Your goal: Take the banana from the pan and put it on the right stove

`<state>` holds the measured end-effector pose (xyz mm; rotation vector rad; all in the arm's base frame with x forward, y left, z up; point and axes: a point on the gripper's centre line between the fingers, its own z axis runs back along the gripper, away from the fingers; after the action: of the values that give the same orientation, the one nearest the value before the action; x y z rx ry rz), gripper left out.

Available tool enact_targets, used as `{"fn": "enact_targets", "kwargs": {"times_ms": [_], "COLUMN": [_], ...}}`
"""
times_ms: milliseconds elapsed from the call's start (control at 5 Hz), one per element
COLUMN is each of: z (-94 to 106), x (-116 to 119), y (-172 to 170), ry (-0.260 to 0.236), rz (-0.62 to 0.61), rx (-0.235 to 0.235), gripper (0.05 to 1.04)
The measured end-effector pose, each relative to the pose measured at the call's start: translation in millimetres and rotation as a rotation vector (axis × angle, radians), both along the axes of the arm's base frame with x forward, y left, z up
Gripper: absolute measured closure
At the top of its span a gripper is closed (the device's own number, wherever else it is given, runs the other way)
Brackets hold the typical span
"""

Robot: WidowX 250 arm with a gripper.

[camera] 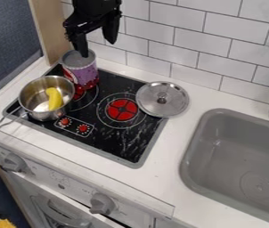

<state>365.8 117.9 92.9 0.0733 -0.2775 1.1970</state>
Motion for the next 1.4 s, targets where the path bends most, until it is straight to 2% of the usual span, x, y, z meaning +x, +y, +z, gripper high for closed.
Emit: {"fn": "enact_targets", "kwargs": {"times_ms": [200, 400, 600, 800, 1000, 1200, 1400], "z": [-13.0, -9.5, 2.4, 8.0, -2.7, -15.9, -27.9], "x": [-2.2, -9.6, -20.3, -40.3, -67.3, -88.0, -92.1], "y": [-1.6, 3.5, 18.6, 36.3, 54.3, 74.6, 80.9], "ry": [0.035, 0.027, 0.011, 0.005, 0.033, 0.053, 0.057], "rz": [0.000, 0.008, 0.021, 0.023, -0.018, -0.020, -0.079], "rx": [-0.015, -0.049, -0.055, -0.009, 0.065, 0.075, 0.111], "gripper": [0.083, 0.083, 0.083, 0.083, 0.083, 0.083, 0.083]}}
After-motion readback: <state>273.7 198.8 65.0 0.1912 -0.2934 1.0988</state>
